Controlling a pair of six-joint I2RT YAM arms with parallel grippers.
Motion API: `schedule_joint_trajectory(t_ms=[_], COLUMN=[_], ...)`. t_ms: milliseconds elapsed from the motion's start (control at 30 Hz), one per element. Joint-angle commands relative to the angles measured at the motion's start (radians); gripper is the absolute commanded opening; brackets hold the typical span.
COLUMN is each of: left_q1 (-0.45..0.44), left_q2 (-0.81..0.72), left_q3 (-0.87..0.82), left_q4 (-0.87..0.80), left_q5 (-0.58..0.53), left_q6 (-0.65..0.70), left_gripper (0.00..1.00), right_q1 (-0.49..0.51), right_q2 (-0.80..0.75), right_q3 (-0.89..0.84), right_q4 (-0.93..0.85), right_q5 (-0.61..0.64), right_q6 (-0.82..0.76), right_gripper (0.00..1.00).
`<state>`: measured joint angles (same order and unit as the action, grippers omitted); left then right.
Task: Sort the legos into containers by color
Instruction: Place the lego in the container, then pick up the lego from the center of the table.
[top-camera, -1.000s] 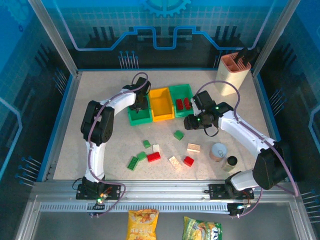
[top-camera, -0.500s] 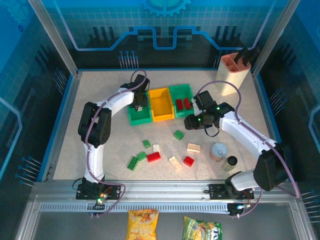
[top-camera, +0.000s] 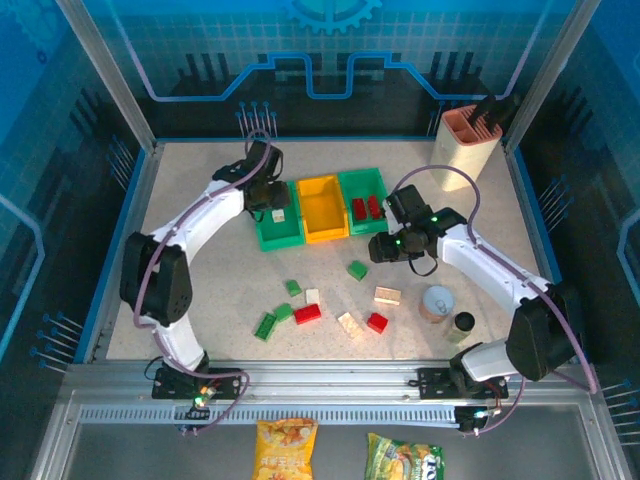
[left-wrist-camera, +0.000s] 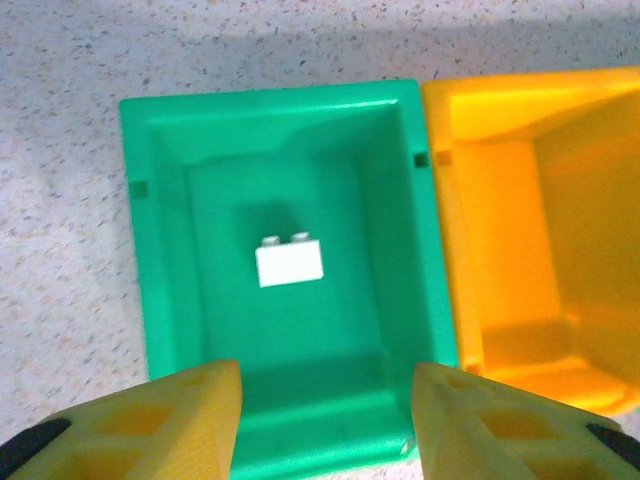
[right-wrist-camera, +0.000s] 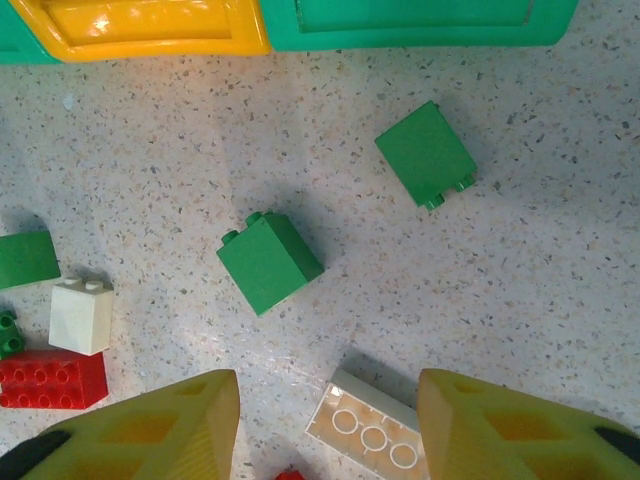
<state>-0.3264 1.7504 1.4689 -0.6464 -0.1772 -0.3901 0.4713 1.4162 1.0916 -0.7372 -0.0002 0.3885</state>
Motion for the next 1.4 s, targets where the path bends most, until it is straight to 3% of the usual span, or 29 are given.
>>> schedule_joint_trajectory(t_ms=[0,500,767,1367], left_q1=[0.034,0.216,0.294,0.344], left_q2=[-0.094,-0.309,-0.367,-0.381], left_q3=[-0.049,-0.175,-0.31,-0.352], left_q4=[-0.074,-0.203,-0.069,-0.004], left_q5=[0.058,0.153,0.17,0.228], left_q6=[0.038,0.172,0.229,0.225], left_gripper=[0.49,0.53,0.54,0.54], right_q1=[0.017,0.125,0.176,0.19], right_q2=[0.036,0.251,0.363,0.516], right_q3=[-0.015,0.092,0.177,0.269], right_q4=[0.026,0.022,-0.011,-0.066], right_q5=[-0.009,0.032,0.073,0.112], right_q6=[-0.03,-0.206,-0.272,-0.327], right_gripper=[0.51,0.51,0.52,0.49])
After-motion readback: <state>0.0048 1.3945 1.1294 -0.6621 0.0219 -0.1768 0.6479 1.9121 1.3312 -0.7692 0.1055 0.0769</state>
